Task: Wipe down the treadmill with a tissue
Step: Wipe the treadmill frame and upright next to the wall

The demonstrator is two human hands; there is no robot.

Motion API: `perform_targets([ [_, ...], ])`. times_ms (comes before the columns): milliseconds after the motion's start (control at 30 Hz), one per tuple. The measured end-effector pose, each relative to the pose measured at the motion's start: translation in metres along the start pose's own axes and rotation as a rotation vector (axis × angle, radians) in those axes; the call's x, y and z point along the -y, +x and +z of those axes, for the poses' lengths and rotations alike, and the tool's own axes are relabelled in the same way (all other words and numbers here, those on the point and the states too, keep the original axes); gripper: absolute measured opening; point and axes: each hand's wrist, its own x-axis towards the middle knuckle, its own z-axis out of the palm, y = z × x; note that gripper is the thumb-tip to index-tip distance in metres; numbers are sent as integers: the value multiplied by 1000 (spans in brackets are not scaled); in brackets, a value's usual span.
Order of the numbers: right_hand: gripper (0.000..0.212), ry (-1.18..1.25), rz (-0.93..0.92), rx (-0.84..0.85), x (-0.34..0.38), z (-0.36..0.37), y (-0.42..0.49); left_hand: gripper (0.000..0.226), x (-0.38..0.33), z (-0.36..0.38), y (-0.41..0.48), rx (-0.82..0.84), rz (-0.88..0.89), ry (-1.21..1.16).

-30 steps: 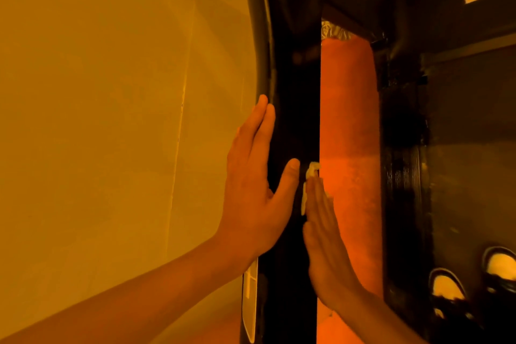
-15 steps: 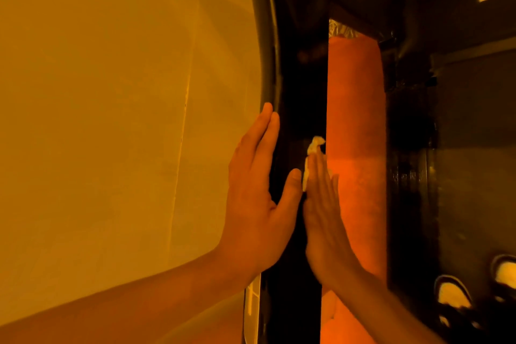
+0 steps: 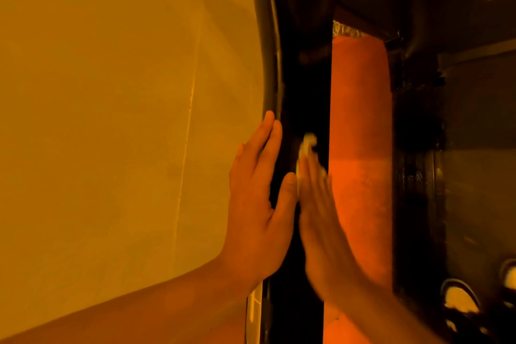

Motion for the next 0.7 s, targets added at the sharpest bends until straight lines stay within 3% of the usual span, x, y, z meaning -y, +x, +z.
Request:
perform_targets([
  [100,62,-52,8,10,-1,-1,-8,53,1,0,0,12,-6,-4],
  [300,70,-71,-5,-84,-2,-48,159,54,-1,0,-1,12,-32,-46],
  [433,66,24,-29,-97,2,-19,84,59,1,0,-2,15,-15,-45],
  [567,61,50,27,-7,2,12,-18,58,2,0,-2,20,-25,-59],
  [700,63,26,-14,-55,6,-13,62,60,2,0,-2,14,-10,-39],
])
